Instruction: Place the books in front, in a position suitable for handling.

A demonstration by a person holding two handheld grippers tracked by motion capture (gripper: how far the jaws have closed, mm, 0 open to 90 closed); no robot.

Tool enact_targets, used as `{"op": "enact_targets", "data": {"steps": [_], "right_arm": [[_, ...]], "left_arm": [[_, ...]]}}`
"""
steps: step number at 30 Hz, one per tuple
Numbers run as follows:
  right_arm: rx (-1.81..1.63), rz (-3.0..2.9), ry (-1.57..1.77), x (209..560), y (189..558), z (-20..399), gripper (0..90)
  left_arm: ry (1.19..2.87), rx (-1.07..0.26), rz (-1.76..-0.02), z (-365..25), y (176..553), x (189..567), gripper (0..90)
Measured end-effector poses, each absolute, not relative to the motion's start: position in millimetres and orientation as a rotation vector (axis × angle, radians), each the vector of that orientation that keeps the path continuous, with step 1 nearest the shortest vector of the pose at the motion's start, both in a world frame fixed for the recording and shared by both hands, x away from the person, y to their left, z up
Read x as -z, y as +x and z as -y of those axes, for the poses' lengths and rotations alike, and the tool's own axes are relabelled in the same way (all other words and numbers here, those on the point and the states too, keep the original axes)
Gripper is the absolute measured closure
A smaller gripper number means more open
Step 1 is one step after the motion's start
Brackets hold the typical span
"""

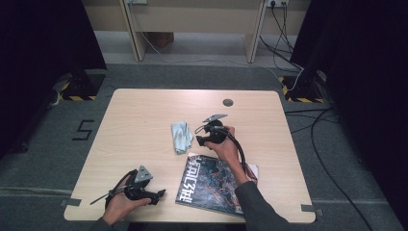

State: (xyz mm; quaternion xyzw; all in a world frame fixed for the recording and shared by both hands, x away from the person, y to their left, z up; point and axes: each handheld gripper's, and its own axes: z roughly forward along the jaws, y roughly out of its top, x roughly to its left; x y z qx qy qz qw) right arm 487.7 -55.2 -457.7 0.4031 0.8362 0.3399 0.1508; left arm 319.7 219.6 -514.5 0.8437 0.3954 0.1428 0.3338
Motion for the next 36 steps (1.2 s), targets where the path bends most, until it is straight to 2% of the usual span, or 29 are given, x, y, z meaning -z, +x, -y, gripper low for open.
{"op": "enact_targets", "data": {"steps": [8, 19, 28, 36], "right_arm": [[-0.989, -2.445, 1.119, 467, 493, 28, 44.5], [-0.908, -2.498, 1.091, 485, 500, -3, 44.8], [-0.845, -2.519, 1.098, 496, 505, -10, 45.9], [-0.831, -2.521, 1.087, 496, 511, 1, 51.4]], "left_arm": [[2.207, -0.37, -1.033, -219, 320, 514, 14.1], [2.205, -0.371, -1.032, -219, 319, 514, 14.1], [2.205, -0.37, -1.033, -219, 319, 514, 14.0], [2.207, -0.372, -1.034, -219, 319, 514, 14.0]]}}
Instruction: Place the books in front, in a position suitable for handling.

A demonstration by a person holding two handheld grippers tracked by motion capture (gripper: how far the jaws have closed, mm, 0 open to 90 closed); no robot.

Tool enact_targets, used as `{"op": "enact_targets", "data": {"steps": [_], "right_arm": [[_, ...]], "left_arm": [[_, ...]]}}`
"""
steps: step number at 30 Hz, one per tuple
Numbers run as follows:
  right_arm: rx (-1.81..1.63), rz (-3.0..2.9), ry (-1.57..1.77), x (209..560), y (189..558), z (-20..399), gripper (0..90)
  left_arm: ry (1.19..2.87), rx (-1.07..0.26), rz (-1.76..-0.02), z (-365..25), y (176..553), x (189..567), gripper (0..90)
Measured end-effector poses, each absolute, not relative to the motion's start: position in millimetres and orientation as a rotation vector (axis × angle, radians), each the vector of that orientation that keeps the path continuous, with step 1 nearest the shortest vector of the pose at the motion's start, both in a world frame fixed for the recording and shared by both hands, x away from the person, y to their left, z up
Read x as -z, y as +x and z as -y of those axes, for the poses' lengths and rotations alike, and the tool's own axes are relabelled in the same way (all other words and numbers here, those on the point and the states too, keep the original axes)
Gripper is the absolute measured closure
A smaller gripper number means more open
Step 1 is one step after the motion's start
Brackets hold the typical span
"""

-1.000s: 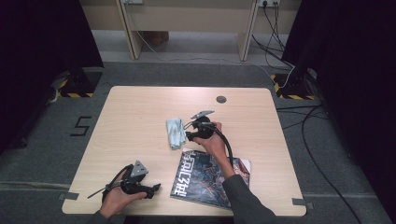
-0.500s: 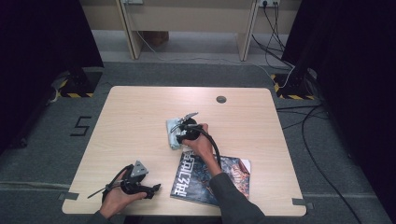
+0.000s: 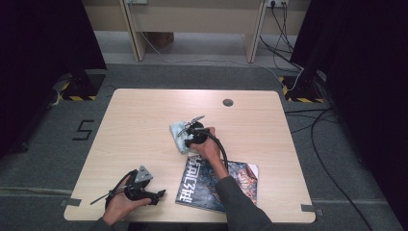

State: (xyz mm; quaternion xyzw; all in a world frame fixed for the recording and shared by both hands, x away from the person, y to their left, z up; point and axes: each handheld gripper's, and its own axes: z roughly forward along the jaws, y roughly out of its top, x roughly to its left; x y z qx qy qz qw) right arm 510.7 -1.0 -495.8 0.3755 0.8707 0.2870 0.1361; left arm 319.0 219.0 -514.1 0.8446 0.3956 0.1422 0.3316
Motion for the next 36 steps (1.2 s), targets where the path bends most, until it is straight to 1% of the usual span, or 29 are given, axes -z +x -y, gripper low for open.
{"op": "enact_targets", "data": {"steps": [3, 4, 5, 6, 7, 9, 14, 16, 17, 20, 22, 24, 25, 26, 27, 28, 29, 32, 36], "right_arm": [[-0.819, -2.514, 1.098, 495, 514, 12, 56.2], [-0.813, -2.514, 1.1, 494, 516, 18, 61.3], [-0.813, -2.514, 1.1, 494, 516, 18, 61.3], [-0.811, -2.513, 1.109, 494, 517, 26, 65.9], [-0.811, -2.513, 1.109, 494, 517, 26, 65.9], [-0.794, -2.509, 1.102, 493, 519, 35, 69.7], [-0.757, -2.495, 1.125, 491, 521, 49, 71.9], [-0.733, -2.477, 1.145, 490, 524, 64, 74.6], [-0.733, -2.477, 1.145, 490, 524, 64, 74.6], [-0.697, -2.463, 1.189, 488, 524, 92, 74.8], [-0.69, -2.458, 1.205, 487, 523, 97, 74.7], [-0.671, -2.438, 1.232, 487, 521, 116, 74.3], [-0.679, -2.417, 1.264, 487, 519, 135, 73.9], [-0.679, -2.417, 1.264, 487, 519, 135, 73.9], [-0.684, -2.405, 1.286, 487, 517, 144, 73.7], [-0.679, -2.382, 1.314, 487, 513, 163, 73.3], [-0.679, -2.382, 1.314, 487, 513, 163, 73.0], [-0.655, -2.352, 1.357, 486, 500, 194, 71.7], [-0.643, -2.33, 1.374, 486, 489, 210, 70.8]], "left_arm": [[2.205, -0.371, -1.036, -219, 319, 514, 14.0], [2.203, -0.37, -1.035, -219, 319, 514, 14.0], [2.203, -0.37, -1.035, -219, 319, 514, 14.0], [2.205, -0.37, -1.037, -219, 319, 514, 14.0], [2.205, -0.37, -1.037, -219, 319, 514, 14.0], [2.203, -0.37, -1.035, -219, 319, 514, 14.0], [2.203, -0.37, -1.035, -219, 319, 514, 13.9], [2.203, -0.37, -1.035, -219, 319, 514, 13.9], [2.203, -0.37, -1.035, -219, 319, 514, 13.9], [2.203, -0.369, -1.034, -219, 319, 514, 13.8], [2.202, -0.37, -1.036, -219, 318, 514, 13.8], [2.202, -0.369, -1.034, -219, 318, 514, 13.8], [2.206, -0.369, -1.03, -219, 318, 514, 13.8], [2.206, -0.369, -1.03, -219, 318, 514, 13.9], [2.203, -0.368, -1.032, -219, 318, 514, 13.9], [2.203, -0.368, -1.032, -219, 318, 514, 13.9], [2.203, -0.367, -1.031, -219, 319, 514, 13.9], [2.209, -0.361, -1.024, -219, 320, 514, 14.3], [2.207, -0.355, -1.026, -219, 320, 514, 14.7]]}}
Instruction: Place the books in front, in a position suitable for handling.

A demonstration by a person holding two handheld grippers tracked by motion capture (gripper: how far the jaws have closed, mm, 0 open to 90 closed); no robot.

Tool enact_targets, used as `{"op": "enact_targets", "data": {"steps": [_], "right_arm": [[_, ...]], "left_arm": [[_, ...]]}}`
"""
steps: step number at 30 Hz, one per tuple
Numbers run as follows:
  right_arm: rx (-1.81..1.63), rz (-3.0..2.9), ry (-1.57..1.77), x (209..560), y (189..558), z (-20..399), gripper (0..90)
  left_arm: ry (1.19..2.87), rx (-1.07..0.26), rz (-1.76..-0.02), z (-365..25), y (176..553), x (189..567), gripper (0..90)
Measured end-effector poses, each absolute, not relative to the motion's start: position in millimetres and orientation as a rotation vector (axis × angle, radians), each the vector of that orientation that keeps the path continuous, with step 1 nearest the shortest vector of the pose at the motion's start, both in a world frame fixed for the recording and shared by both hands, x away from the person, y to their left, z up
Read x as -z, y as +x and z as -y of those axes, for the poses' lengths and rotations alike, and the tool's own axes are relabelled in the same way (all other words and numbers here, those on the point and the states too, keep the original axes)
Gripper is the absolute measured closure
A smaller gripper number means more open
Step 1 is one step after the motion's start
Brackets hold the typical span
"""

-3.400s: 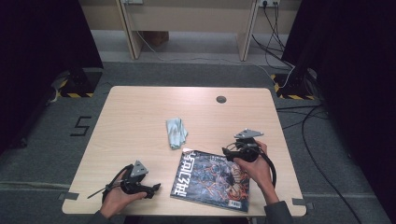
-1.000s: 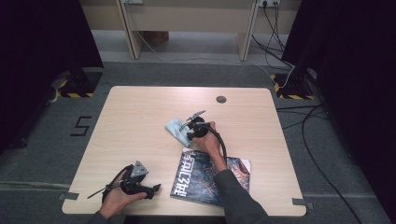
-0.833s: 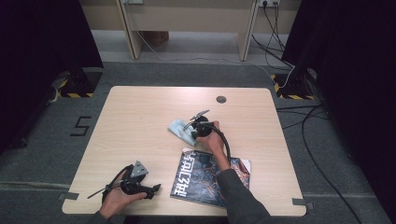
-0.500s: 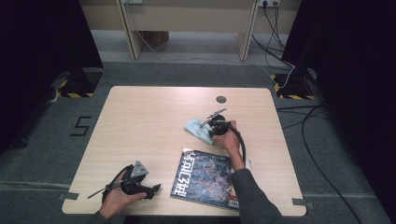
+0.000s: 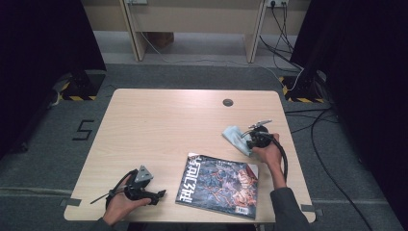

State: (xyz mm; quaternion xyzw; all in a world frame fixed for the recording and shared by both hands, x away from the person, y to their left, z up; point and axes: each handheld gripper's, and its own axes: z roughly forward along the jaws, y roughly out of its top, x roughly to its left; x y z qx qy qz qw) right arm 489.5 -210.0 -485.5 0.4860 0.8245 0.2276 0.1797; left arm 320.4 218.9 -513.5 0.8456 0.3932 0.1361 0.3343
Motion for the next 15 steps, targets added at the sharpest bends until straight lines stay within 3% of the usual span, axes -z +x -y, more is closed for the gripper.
{"op": "enact_targets", "data": {"steps": [4, 15], "right_arm": [[-0.622, -2.292, 1.352, 487, 473, 227, 68.9], [-0.616, -2.259, 1.375, 487, 446, 250, 66.0]], "left_arm": [[2.164, -0.314, -1.05, -221, 322, 511, 19.4], [2.135, -0.31, -1.026, -217, 320, 509, 20.1]]}}
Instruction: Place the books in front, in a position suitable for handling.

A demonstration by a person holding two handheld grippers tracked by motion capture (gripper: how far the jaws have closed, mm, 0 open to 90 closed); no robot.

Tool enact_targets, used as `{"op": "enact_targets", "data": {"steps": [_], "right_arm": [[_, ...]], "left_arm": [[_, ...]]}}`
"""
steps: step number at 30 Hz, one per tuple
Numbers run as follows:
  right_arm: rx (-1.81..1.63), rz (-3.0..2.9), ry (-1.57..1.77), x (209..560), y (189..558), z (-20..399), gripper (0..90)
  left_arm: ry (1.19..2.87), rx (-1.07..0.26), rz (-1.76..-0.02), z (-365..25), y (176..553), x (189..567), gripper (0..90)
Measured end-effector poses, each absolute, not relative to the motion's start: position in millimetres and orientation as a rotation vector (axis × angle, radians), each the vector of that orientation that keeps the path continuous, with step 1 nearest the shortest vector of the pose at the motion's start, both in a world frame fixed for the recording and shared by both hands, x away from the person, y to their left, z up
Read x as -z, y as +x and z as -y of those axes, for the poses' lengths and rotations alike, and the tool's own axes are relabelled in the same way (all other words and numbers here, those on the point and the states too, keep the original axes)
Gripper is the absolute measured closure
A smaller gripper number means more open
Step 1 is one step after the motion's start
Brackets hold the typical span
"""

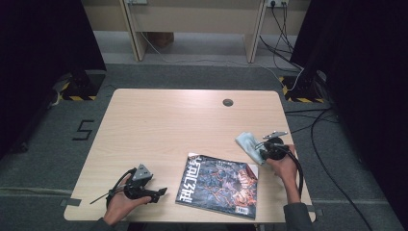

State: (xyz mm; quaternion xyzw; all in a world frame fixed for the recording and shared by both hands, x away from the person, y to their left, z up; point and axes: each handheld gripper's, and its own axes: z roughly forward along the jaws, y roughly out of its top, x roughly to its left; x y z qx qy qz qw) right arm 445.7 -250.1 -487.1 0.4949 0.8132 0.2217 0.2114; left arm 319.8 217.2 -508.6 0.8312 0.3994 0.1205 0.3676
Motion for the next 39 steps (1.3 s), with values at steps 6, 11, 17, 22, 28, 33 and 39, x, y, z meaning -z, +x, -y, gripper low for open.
{"op": "enact_targets", "data": {"steps": [6, 11, 17, 22, 28, 33, 39], "right_arm": [[-0.612, -2.266, 1.394, 486, 436, 258, 65.0], [-0.605, -2.22, 1.422, 481, 432, 262, 55.8], [-0.79, -2.282, 1.295, 460, 421, 235, 49.2], [-0.856, -2.422, 1.161, 463, 416, 198, 46.7], [-0.885, -2.521, 1.114, 470, 413, 179, 45.2], [-0.836, -2.623, 1.059, 481, 412, 168, 43.5], [-0.797, -2.633, 1.027, 486, 412, 167, 42.4]], "left_arm": [[2.154, -0.314, -0.998, -213, 318, 509, 20.1], [2.15, -0.307, -0.963, -207, 314, 508, 20.0], [2.152, -0.291, -0.928, -197, 310, 509, 19.6], [2.174, -0.283, -0.888, -188, 306, 510, 19.0], [2.189, -0.311, -0.886, -182, 308, 512, 18.2], [2.195, -0.343, -0.9, -180, 314, 514, 18.9], [2.18, -0.338, -0.884, -181, 310, 511, 19.7]]}}
